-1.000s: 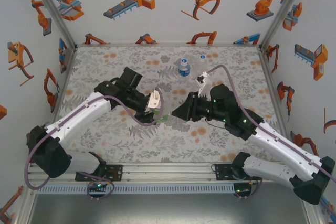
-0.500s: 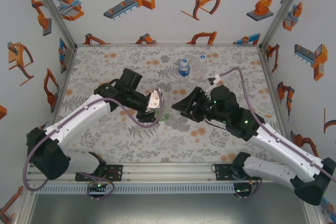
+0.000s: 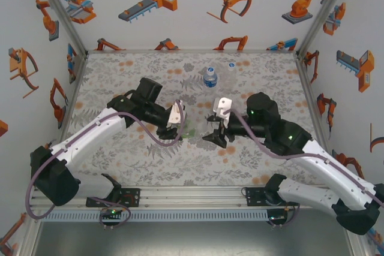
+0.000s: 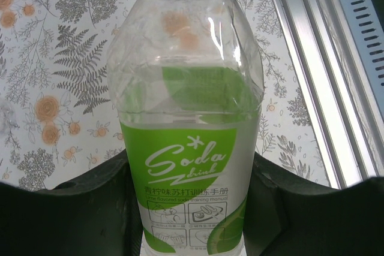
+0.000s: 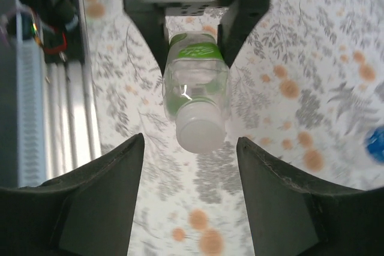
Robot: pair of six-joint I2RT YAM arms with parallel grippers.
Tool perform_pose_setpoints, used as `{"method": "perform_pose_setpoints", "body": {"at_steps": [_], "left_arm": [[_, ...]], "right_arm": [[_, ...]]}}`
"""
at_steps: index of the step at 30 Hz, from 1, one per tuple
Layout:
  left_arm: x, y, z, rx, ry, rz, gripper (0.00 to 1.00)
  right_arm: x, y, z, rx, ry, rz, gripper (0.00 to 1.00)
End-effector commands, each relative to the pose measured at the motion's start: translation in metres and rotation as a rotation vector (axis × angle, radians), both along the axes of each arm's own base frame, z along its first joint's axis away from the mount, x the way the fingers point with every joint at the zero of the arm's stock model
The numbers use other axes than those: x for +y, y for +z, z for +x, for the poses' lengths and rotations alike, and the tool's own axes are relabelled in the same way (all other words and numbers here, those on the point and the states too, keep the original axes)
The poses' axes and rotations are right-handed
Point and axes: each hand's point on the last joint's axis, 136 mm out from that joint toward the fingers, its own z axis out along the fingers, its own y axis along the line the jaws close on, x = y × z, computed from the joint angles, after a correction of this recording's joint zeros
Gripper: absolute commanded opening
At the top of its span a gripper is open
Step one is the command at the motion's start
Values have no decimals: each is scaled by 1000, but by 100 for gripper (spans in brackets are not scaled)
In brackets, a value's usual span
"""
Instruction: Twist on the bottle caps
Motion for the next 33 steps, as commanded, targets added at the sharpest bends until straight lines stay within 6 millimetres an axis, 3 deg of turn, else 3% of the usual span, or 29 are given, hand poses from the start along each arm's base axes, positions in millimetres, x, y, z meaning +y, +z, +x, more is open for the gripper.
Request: {"method": "perform_pose_setpoints", "body": {"at_steps": [1,6,15,21,25,30,33], "left_arm": [[-1,16,-8,3,-37,-51,0],[-2,17,-10,9,-43,-55,0],[-2,18,-11,11,-47,-58,0],[-1,19,-11,10,-48,-62,0],[-1,19,-9,3,-41,-54,0],[-1,18,0,-8,3,-42,0],[-2,17,5,-16,25,-41,1]], "right_arm": [[4,8,-13,-252,173,-19,56],[6,5,-8,-277,158,-16,48],[14,1,-10,-261,183,0,42],[14,-5,0,-158,99,6,22],[12,0,20,113,-122,105,0],[-11,-19,61,683,-604,339,0],[-27,-42,68,1025,-816,491,0]]}}
